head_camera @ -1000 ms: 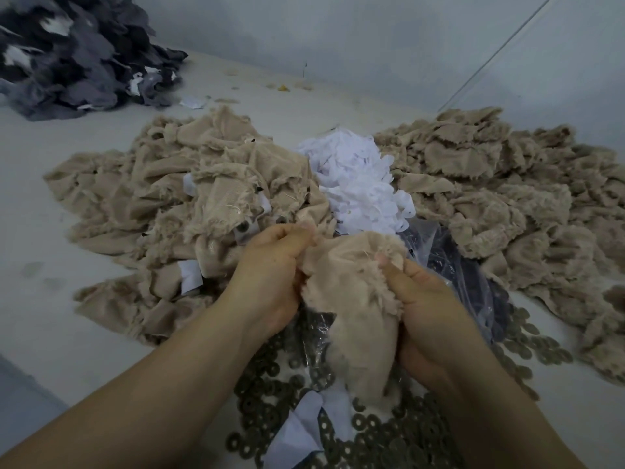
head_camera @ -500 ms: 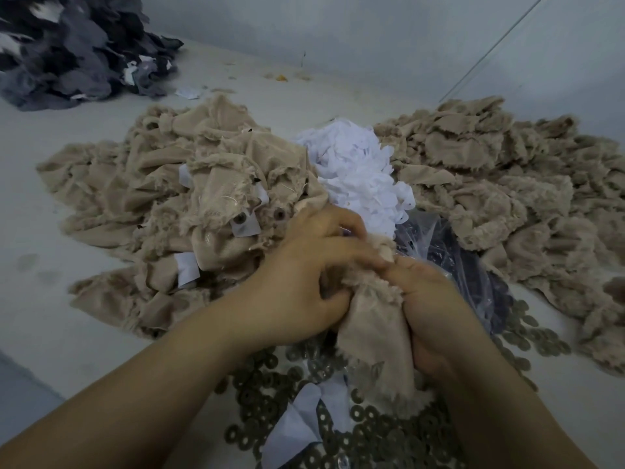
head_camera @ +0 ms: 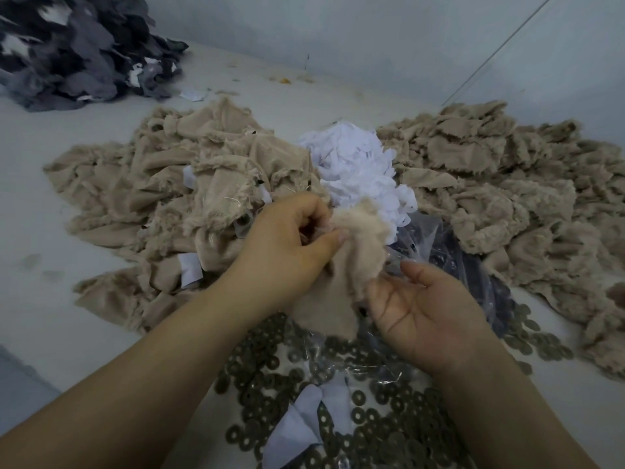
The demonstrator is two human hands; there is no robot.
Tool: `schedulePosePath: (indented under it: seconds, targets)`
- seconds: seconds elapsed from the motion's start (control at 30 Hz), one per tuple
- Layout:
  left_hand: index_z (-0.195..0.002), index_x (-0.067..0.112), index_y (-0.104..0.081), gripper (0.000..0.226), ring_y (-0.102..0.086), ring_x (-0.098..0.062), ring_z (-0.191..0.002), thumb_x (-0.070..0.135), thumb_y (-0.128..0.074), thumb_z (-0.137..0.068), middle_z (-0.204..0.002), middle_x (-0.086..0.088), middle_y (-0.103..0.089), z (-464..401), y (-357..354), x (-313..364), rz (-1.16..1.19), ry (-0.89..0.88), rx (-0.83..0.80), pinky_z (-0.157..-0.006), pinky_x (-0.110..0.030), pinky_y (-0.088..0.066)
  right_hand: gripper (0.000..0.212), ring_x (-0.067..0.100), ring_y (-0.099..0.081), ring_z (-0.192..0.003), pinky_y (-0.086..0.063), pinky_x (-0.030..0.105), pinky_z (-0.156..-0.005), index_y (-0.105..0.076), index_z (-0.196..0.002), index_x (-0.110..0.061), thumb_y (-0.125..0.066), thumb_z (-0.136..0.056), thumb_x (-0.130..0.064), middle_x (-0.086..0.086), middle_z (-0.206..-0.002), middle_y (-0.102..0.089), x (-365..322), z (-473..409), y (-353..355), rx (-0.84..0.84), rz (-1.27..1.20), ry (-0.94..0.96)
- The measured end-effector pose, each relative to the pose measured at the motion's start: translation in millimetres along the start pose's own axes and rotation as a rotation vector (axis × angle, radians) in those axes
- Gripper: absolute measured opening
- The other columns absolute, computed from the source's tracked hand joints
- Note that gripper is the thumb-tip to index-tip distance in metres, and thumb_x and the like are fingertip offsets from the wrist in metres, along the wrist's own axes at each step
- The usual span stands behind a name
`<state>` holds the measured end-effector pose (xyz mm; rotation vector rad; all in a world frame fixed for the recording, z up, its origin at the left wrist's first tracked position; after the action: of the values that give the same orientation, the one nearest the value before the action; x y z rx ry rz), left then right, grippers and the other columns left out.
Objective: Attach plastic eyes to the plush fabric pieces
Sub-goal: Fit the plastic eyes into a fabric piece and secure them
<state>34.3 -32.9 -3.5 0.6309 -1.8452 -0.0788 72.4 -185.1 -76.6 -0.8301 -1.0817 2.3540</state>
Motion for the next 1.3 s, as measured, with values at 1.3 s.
schedulePosePath:
  seconds: [1.3]
  targets:
    - [-0.061,0.014,-0.057,0.037,-0.041,-0.017,-0.050,0.040,-0.067,-0.085,-0.054,-0.003,-0.048,13,-29,-25,0.466,0.286,-0.102,-0.047,-0.026,-0.039,0.037,0.036,-0.070,-0.108,-0.059,0.042,-0.090,-0.071,-0.114,0.001,-0.058,-0.089,-0.023,0.024,-0.114,-0.071,11,9,-11,-0.131,0.422,0.313]
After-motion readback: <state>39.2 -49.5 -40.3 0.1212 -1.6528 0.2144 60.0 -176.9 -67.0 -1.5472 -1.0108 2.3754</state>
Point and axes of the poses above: each hand's wrist, its own z-axis away from the middle knuckle, its own y-axis out of the back of the hand, x = y × z, the point moved 6 cm from there along -z, towards the middle knuckle
